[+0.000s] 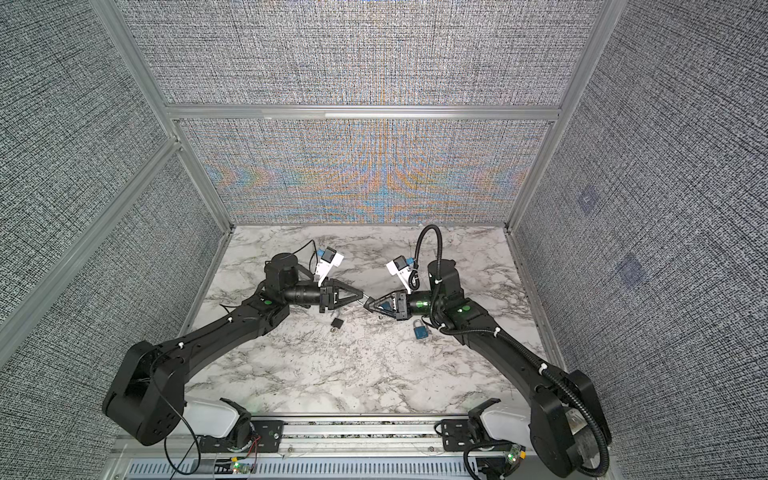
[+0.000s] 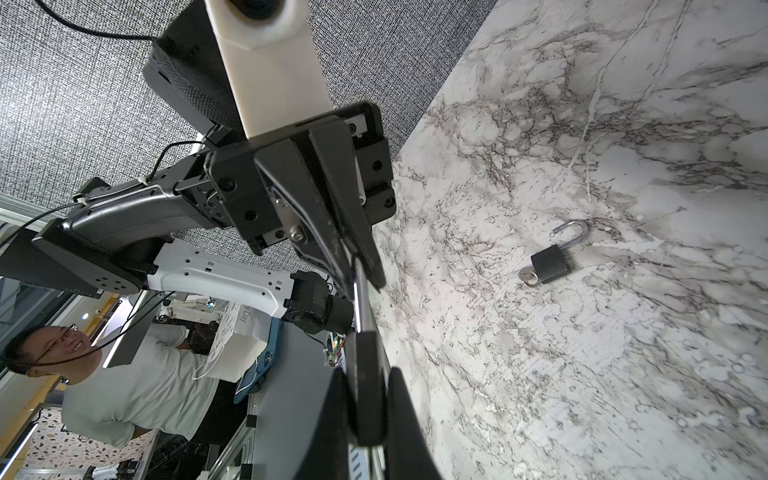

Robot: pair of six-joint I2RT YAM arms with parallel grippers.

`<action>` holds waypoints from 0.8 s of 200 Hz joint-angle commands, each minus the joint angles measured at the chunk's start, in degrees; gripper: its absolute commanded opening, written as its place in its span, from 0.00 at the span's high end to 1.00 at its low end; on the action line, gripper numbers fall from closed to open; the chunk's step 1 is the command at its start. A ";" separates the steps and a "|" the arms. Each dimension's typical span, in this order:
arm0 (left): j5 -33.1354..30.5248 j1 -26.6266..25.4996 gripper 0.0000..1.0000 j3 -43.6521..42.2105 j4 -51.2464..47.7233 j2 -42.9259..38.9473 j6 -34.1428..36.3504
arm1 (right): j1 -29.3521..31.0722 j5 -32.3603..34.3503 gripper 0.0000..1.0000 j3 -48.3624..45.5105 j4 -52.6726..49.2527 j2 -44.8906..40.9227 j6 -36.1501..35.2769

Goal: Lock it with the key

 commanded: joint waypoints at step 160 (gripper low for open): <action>-2.32 -2.45 1.00 -2.61 1.44 0.64 -3.54 | 0.17 -2.04 1.00 0.39 11.91 0.28 2.68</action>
